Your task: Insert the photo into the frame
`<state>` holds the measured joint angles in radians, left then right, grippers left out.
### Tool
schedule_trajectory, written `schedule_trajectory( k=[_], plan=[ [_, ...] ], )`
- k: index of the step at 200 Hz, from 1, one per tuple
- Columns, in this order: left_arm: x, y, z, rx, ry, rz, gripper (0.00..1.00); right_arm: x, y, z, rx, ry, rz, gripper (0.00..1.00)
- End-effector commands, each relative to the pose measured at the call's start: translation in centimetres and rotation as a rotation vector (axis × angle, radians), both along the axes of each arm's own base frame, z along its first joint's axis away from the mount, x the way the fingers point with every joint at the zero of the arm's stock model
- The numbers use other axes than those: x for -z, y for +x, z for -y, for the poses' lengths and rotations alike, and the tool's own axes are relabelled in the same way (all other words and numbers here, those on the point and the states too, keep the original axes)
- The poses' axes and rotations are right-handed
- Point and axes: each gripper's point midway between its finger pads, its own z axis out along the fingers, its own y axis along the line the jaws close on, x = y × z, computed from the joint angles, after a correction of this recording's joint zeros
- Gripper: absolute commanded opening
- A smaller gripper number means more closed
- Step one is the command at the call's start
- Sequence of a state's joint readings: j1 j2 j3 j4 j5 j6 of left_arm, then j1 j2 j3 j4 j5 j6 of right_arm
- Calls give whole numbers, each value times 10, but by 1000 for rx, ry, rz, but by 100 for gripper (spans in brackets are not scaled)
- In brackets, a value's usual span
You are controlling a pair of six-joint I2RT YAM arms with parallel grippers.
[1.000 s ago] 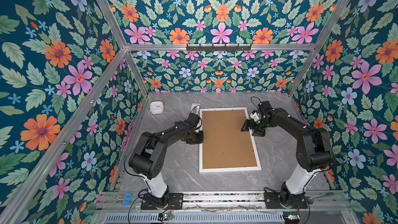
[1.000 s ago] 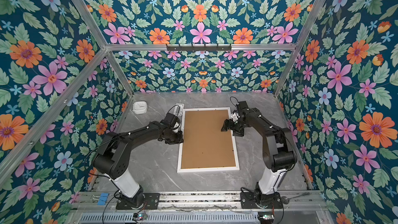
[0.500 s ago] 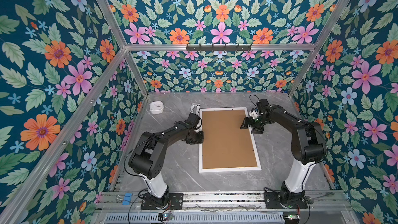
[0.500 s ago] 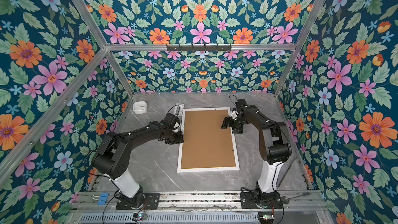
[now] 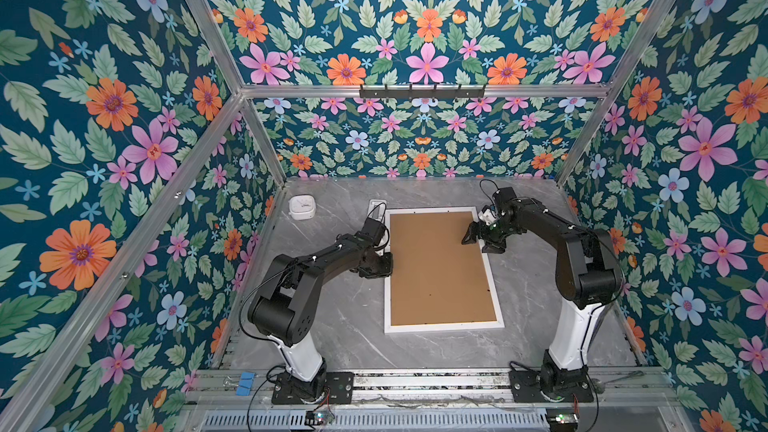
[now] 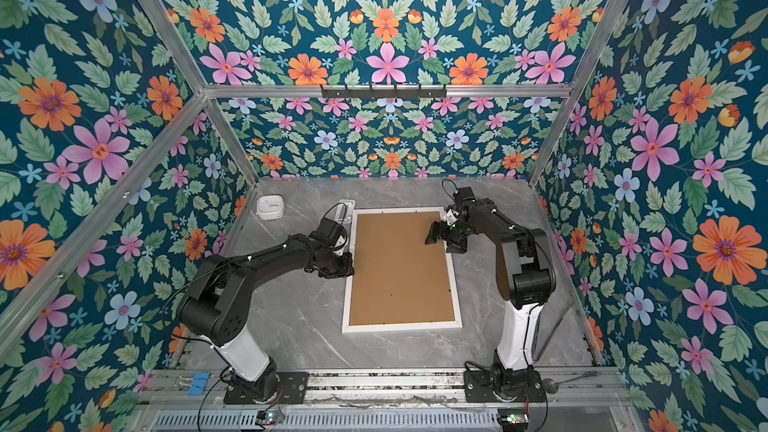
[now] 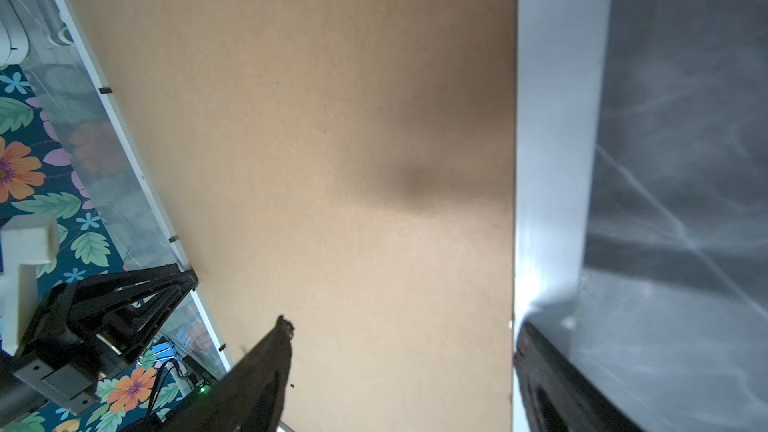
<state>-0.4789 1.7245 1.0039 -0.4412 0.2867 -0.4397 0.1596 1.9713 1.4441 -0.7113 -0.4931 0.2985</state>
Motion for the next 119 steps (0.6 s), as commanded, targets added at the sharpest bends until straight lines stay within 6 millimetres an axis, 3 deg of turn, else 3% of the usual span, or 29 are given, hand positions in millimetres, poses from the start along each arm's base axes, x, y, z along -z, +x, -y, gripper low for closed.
schedule_trajectory(
  k=[1,119],
  plan=[
    [19,-21,-22,5,115,-79,23,5,-3,-3,-19,12,-12,84],
    [16,-19,-21,3,108,-76,24,20,-13,-15,-66,2,-48,83]
  ],
)
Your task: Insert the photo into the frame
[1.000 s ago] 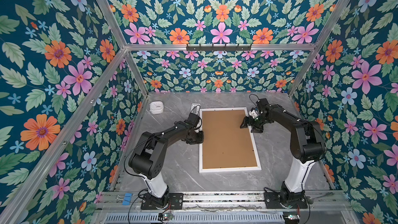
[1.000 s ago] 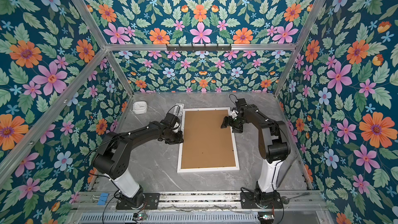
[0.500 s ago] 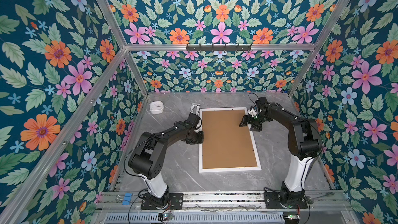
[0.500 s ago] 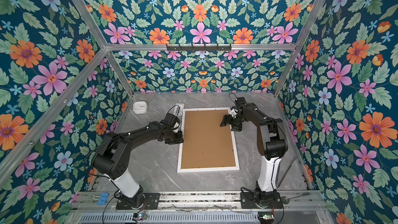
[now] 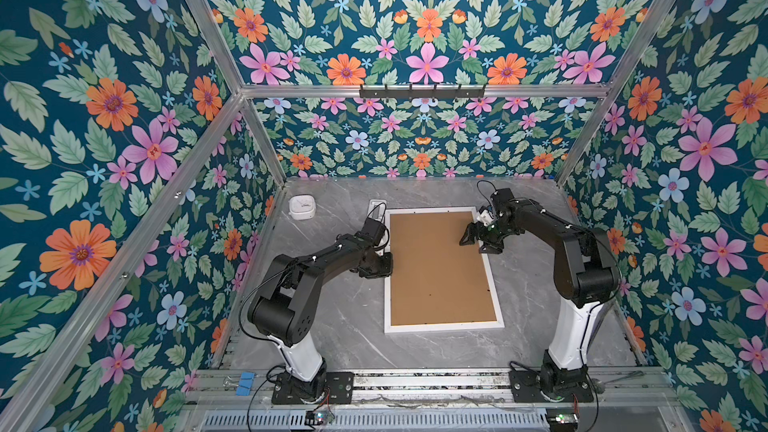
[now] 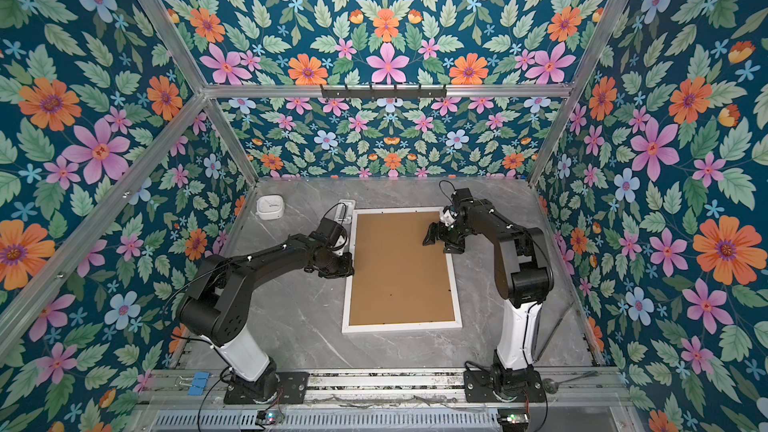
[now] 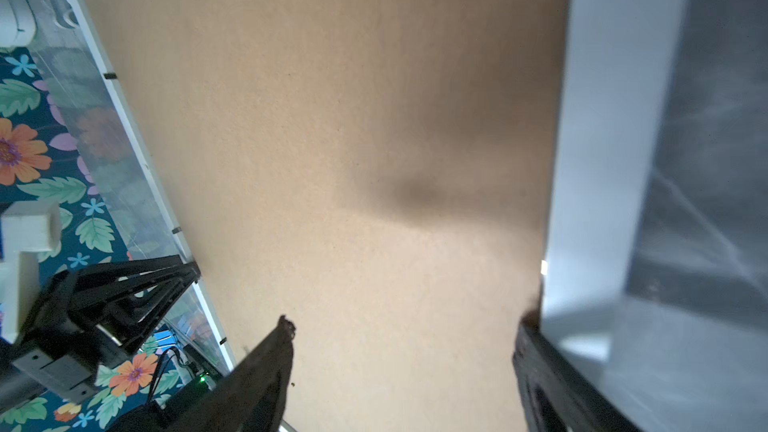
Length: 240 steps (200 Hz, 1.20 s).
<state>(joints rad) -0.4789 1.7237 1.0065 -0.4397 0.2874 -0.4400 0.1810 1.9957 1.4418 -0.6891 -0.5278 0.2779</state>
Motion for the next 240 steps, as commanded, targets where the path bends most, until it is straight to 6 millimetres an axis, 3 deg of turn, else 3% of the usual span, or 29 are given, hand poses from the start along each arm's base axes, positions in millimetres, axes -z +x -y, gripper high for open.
schedule_trajectory(
  k=[1,48,93,140,199,240],
  plan=[
    [18,-20,-21,3,111,-80,23,14,-11,-1,-20,-29,-48,83],
    [17,-22,-23,6,121,-80,23,-1,-5,1,-4,-45,-3,83],
    [17,-22,-24,7,125,-79,23,-26,18,5,32,-16,52,83],
    [17,-23,-25,8,124,-79,23,-38,43,10,51,0,78,83],
    [16,-23,-24,12,121,-79,23,-37,83,17,79,29,100,83],
    [17,-23,-22,12,110,-81,23,-24,96,19,65,8,85,83]
  ],
)
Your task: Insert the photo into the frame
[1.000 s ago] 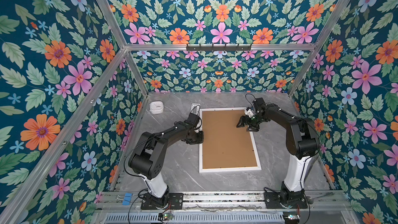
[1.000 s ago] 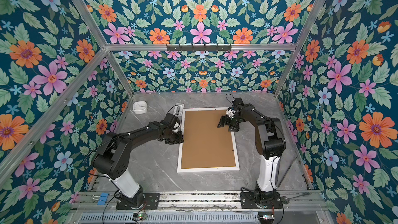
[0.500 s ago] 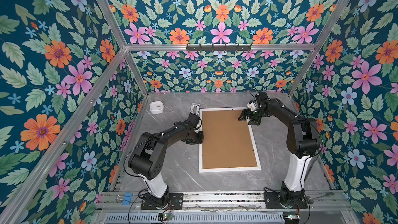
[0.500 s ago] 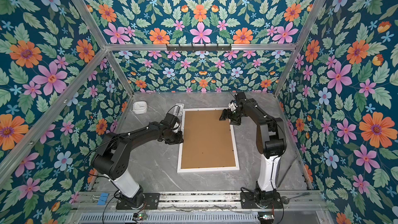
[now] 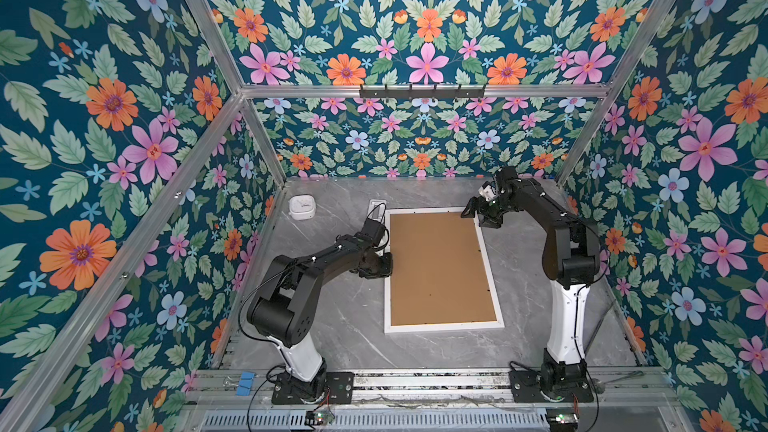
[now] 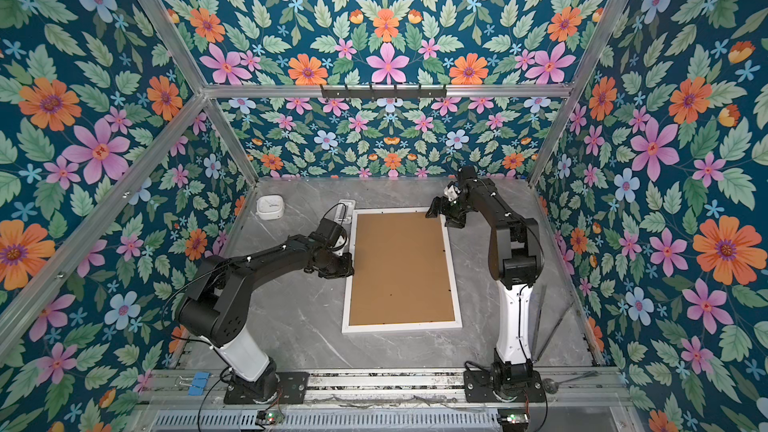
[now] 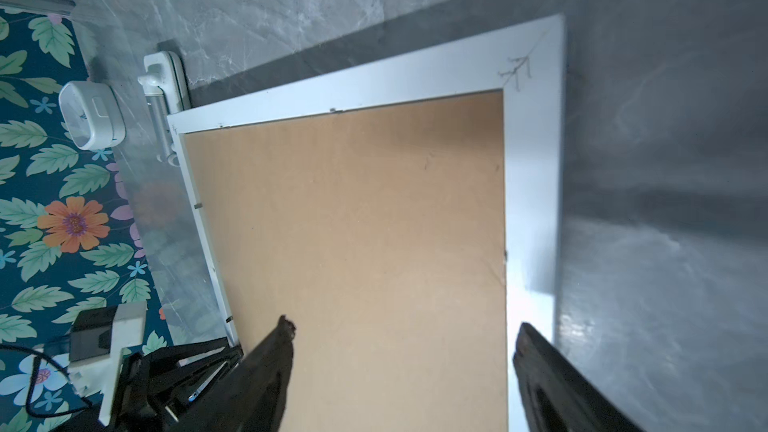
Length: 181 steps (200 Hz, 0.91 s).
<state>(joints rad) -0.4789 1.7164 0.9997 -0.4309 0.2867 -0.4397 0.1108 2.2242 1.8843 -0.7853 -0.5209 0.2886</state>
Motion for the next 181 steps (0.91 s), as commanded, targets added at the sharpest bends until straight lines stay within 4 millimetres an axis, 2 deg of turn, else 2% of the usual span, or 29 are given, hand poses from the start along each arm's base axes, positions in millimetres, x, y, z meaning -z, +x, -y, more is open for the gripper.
schedule_trajectory(
  k=[1,87,142,181],
  plan=[
    [18,-23,-22,10,114,-89,23,5,-1,-1,-16,-4,-26,83],
    [18,-22,-21,15,112,-90,23,23,8,-1,-35,-14,-53,83],
    [17,-20,-19,18,106,-87,23,22,6,-13,-56,56,-64,83],
    [16,-20,-18,17,104,-87,23,33,-3,-24,-89,58,-88,83]
  ],
)
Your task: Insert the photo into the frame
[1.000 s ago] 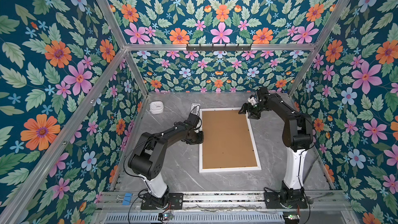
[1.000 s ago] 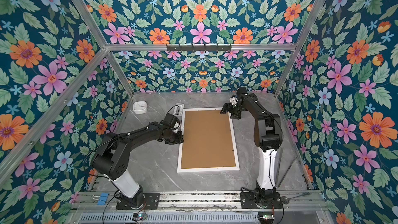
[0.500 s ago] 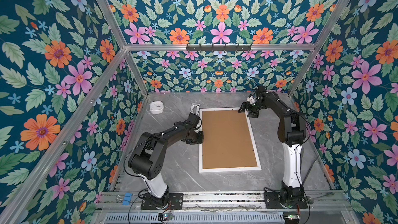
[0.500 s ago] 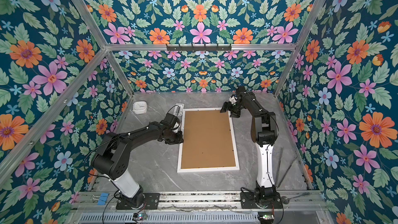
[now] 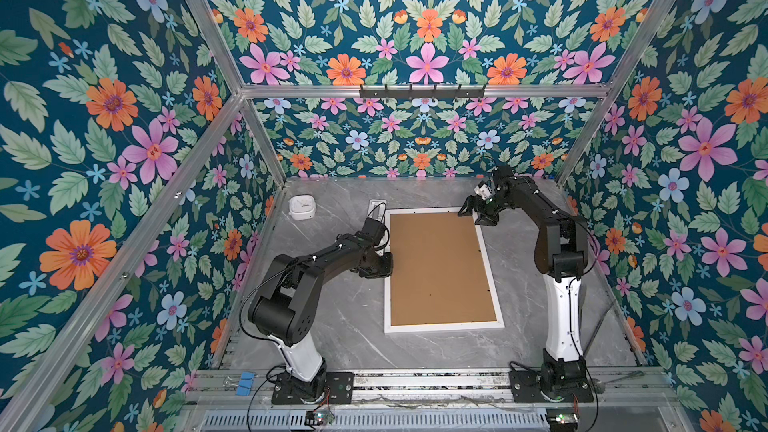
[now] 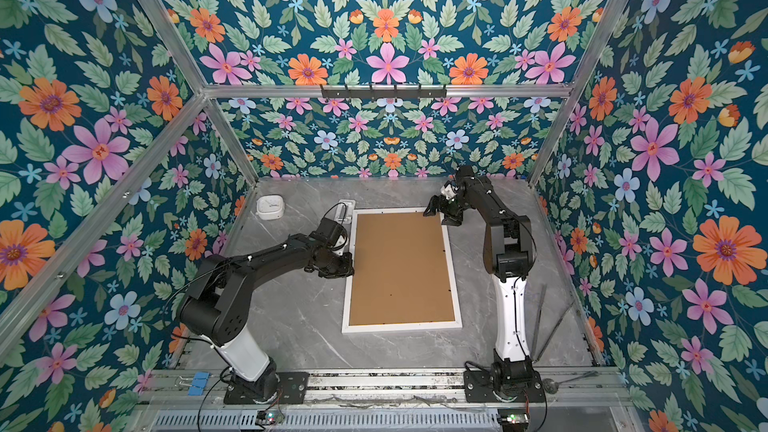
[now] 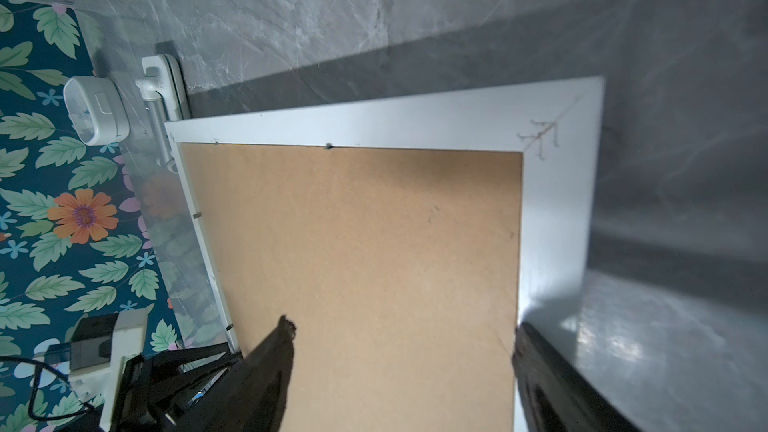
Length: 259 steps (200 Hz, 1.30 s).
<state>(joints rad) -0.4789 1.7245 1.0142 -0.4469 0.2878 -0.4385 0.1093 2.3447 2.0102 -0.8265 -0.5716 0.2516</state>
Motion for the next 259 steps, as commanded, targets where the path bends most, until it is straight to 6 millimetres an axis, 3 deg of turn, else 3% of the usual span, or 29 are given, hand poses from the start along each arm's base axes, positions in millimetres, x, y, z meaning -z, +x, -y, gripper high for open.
schedule_trajectory(
  k=[1,32,69,115,135,161,176,182,225,259],
  plan=[
    [17,-20,-19,16,100,-77,23,15,-17,-16,-46,20,-68,83],
    [17,-21,-19,13,99,-78,23,19,-21,-20,-51,8,-75,83],
    [15,-20,-20,13,104,-75,23,6,-22,-17,-40,-13,-49,83],
    [13,-21,-20,9,98,-74,23,-48,-48,-14,-19,-32,54,83],
    [14,-21,-19,7,99,-78,23,-64,-73,-12,-10,-61,77,83],
    [14,-21,-20,6,101,-77,23,-66,-119,-5,6,-148,81,83],
    [13,-21,-21,7,106,-78,23,-56,-151,-4,13,-203,74,83],
    [12,-21,-20,8,106,-77,23,-65,-164,-4,15,-209,109,84],
    [8,-21,-18,5,89,-79,23,-43,-248,1,0,-393,115,85],
    [10,-24,-19,0,94,-92,23,-28,-301,9,6,-495,146,87]
  ],
)
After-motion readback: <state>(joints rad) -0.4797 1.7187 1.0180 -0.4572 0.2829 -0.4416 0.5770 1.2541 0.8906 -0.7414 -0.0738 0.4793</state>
